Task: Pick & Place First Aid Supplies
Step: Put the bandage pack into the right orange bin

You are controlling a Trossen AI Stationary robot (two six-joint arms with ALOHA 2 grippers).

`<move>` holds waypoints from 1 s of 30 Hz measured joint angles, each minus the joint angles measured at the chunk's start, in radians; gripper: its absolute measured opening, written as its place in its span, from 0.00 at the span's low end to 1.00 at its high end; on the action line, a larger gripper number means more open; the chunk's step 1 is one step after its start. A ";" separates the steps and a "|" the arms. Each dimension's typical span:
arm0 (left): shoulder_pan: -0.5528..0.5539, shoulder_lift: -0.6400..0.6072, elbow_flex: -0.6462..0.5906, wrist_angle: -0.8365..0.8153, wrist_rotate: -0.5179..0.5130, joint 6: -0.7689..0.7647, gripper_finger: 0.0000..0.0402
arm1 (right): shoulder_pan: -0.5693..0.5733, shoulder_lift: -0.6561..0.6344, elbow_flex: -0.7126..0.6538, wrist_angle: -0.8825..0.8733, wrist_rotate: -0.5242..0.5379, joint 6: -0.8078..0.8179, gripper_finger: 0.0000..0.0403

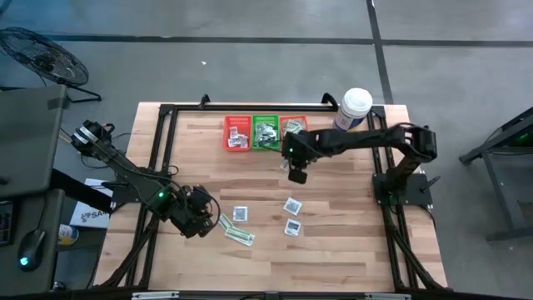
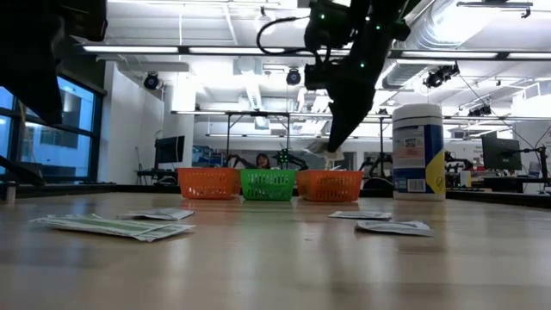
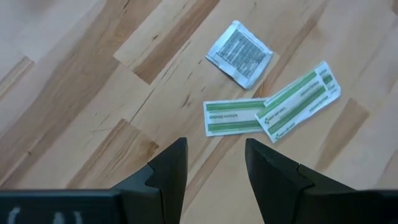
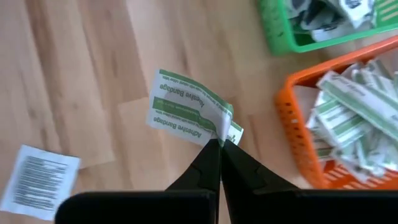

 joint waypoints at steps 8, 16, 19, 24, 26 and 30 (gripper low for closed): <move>0.000 0.000 0.000 0.000 -0.027 -0.068 0.40 | -0.106 0.000 0.000 0.008 -0.054 -0.121 0.00; 0.001 0.000 0.000 0.000 -0.054 -0.123 0.40 | -0.195 -0.001 0.000 0.018 -0.103 -0.220 0.00; 0.001 0.000 0.000 0.000 -0.061 -0.143 0.40 | -0.222 -0.001 0.000 0.027 -0.113 -0.252 0.00; 0.001 0.000 0.000 -0.001 -0.075 -0.169 0.40 | -0.269 -0.001 0.000 0.054 -0.136 -0.301 0.00; 0.001 0.000 0.000 -0.001 -0.084 -0.176 0.40 | -0.290 -0.001 0.000 0.067 -0.142 -0.325 0.00; 0.001 0.000 0.000 -0.001 -0.098 -0.191 0.40 | -0.335 -0.001 0.000 0.111 -0.160 -0.364 0.00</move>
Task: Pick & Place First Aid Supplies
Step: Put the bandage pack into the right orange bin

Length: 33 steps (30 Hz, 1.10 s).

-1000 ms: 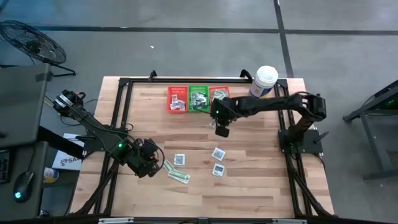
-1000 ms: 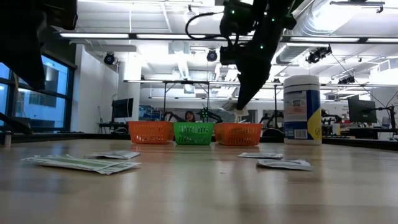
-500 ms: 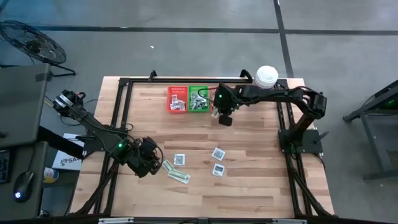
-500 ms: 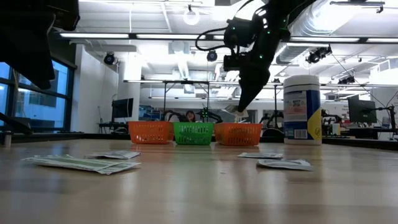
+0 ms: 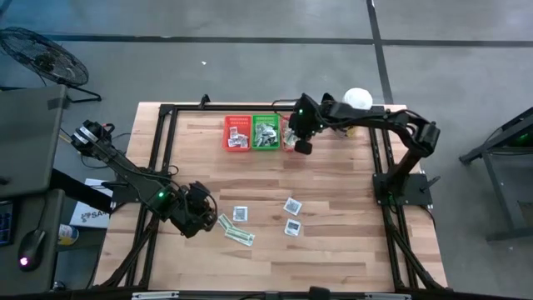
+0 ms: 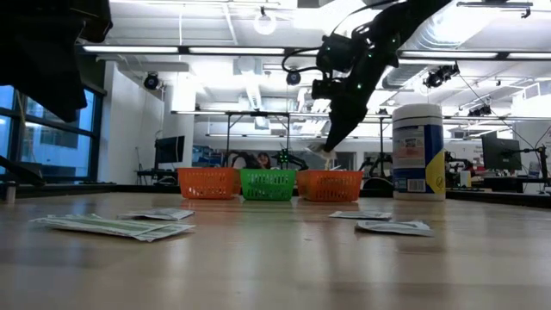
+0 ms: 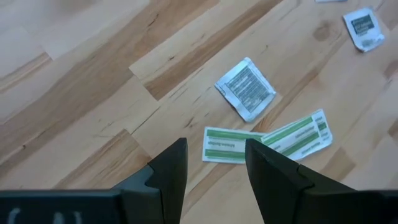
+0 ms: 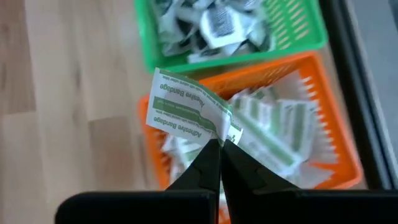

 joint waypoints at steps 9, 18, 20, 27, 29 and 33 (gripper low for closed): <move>0.000 0.000 0.000 -0.001 -0.017 -0.041 0.40 | -0.118 0.037 0.000 0.086 -0.113 -0.056 0.00; 0.000 0.000 0.000 -0.008 -0.033 -0.085 0.40 | -0.173 0.120 0.000 0.115 -0.186 -0.089 0.00; 0.000 0.000 0.000 -0.008 -0.039 -0.088 0.40 | -0.181 0.134 0.000 0.116 -0.194 -0.093 0.00; 0.000 0.000 0.000 -0.008 -0.040 -0.093 0.40 | -0.186 0.146 0.000 0.120 -0.211 -0.104 0.03; 0.000 0.000 0.000 -0.008 -0.040 -0.100 0.40 | -0.185 0.146 0.000 0.120 -0.213 -0.109 0.06; 0.000 0.000 0.000 -0.008 -0.040 -0.110 0.40 | -0.186 0.146 0.000 0.118 -0.209 -0.112 0.15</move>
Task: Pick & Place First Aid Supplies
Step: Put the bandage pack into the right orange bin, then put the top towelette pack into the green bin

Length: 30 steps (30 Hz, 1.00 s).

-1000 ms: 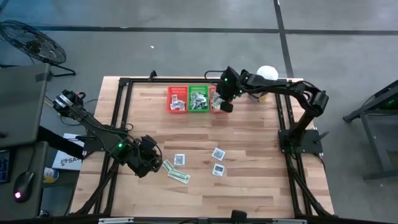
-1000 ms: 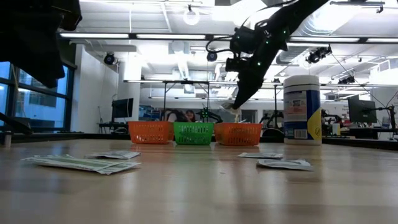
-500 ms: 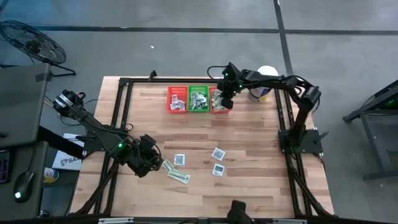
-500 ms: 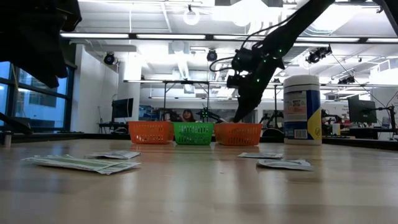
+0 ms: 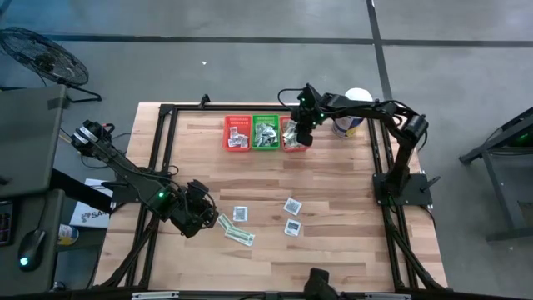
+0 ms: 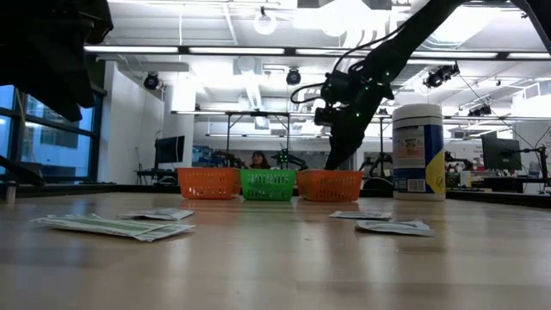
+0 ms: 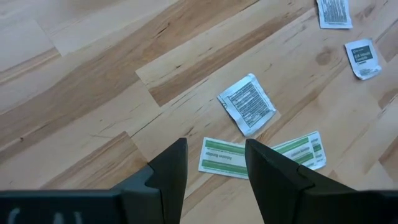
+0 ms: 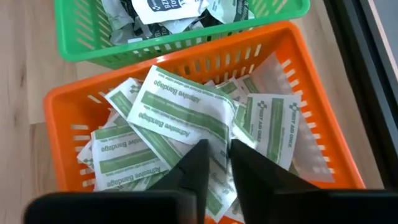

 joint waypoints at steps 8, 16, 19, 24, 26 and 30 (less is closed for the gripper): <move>0.000 0.000 0.000 0.000 0.001 0.000 0.40 | 0.000 -0.038 0.000 -0.025 0.010 0.002 0.32; 0.000 0.000 0.000 0.000 0.001 0.000 0.40 | 0.001 -0.098 0.000 -0.043 -0.001 0.026 0.36; 0.000 0.000 0.000 0.000 0.002 0.000 0.40 | 0.001 -0.116 0.000 -0.058 -0.017 0.054 0.35; 0.000 0.000 0.000 0.000 0.003 0.001 0.40 | 0.004 -0.149 0.000 -0.104 -0.033 0.073 0.33; 0.000 0.000 0.000 -0.001 0.003 0.002 0.40 | 0.010 -0.166 0.000 -0.120 -0.033 0.074 0.33; 0.000 0.000 0.000 -0.001 0.003 0.006 0.40 | 0.031 -0.195 0.000 -0.154 -0.030 0.075 0.33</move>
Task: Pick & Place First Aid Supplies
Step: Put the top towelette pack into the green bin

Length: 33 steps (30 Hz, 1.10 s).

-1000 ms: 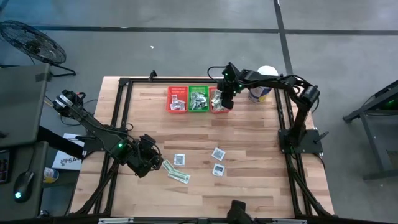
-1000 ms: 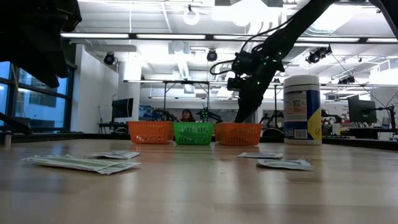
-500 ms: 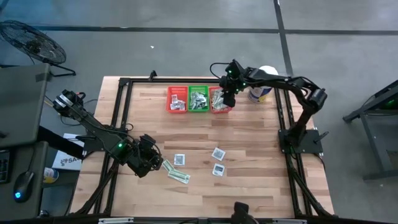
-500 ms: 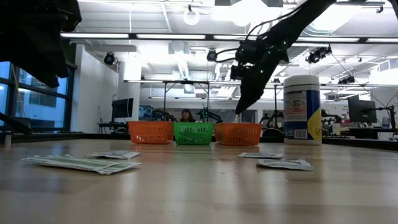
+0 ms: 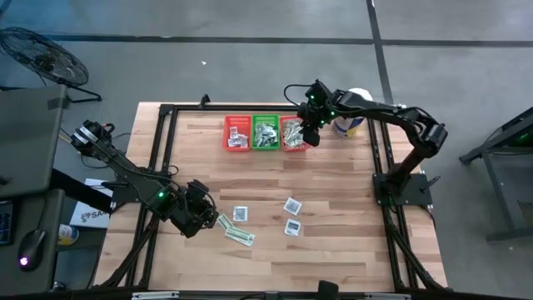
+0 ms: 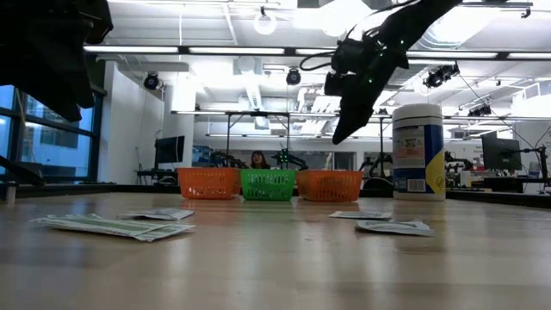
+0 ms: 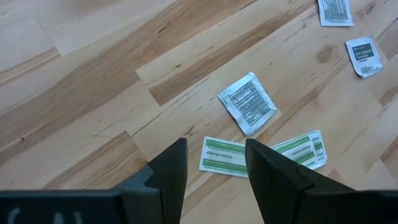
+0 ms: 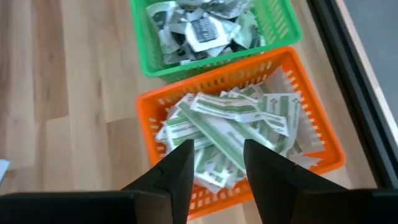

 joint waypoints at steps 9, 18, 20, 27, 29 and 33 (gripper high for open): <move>0.000 0.000 0.000 0.001 0.004 0.026 0.40 | 0.067 -0.046 0.000 -0.060 0.044 0.086 0.33; 0.000 0.000 0.000 0.004 0.008 0.071 0.40 | 0.141 -0.049 0.000 -0.126 0.057 0.241 0.33; 0.000 0.000 0.000 0.003 0.013 0.085 0.40 | 0.164 -0.049 0.000 -0.142 0.053 0.275 0.33; -0.001 0.000 0.000 0.004 0.043 0.136 0.40 | 0.273 -0.049 0.000 -0.173 0.018 0.394 0.44; -0.001 0.000 0.000 0.004 0.056 0.150 0.40 | 0.310 -0.049 -0.001 -0.181 0.016 0.440 0.50; -0.001 0.000 0.000 0.005 0.076 0.182 0.40 | 0.397 -0.049 -0.016 -0.176 0.019 0.455 0.59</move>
